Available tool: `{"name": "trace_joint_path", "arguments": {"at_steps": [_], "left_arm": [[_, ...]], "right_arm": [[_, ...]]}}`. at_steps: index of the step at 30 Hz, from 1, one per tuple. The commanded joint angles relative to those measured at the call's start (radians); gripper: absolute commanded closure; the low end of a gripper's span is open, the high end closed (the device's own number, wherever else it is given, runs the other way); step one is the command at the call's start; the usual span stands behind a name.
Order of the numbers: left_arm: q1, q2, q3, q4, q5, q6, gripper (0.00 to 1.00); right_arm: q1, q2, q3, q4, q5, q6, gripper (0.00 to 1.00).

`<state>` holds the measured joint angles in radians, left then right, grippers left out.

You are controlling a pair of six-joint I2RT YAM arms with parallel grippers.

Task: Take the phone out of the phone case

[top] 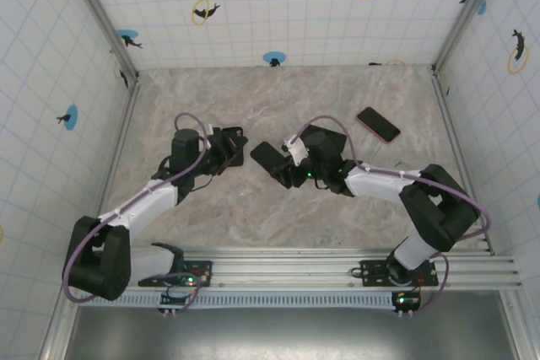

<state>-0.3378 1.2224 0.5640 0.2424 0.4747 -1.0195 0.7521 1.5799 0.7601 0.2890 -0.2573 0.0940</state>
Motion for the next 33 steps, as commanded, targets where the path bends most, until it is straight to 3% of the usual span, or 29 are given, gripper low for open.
{"name": "trace_joint_path", "arguments": {"at_steps": [1,6,11,18,23,28,33], "left_arm": [[-0.047,-0.011,0.001,0.102,-0.076,-0.044,0.12],[-0.13,0.042,0.054,0.146,-0.105,-0.054,0.2],[-0.182,0.1,0.098,0.174,-0.101,-0.06,0.35],[-0.204,0.111,0.124,0.184,-0.106,-0.062,0.7],[-0.205,0.101,0.13,0.185,-0.101,-0.067,0.86],[-0.207,0.092,0.139,0.181,-0.102,-0.063,0.9],[-0.207,0.094,0.162,0.16,-0.097,-0.046,0.91]], "right_arm": [[-0.013,-0.062,-0.016,0.181,-0.036,0.108,0.6],[-0.019,-0.077,-0.013,0.24,-0.053,0.172,0.6],[-0.022,-0.089,-0.014,0.281,-0.065,0.218,0.6],[-0.022,-0.09,-0.025,0.329,-0.087,0.261,0.6],[-0.02,-0.085,-0.032,0.355,-0.103,0.28,0.59],[-0.018,-0.086,-0.036,0.361,-0.097,0.279,0.53],[-0.023,-0.099,-0.05,0.371,-0.093,0.282,0.37]]}}
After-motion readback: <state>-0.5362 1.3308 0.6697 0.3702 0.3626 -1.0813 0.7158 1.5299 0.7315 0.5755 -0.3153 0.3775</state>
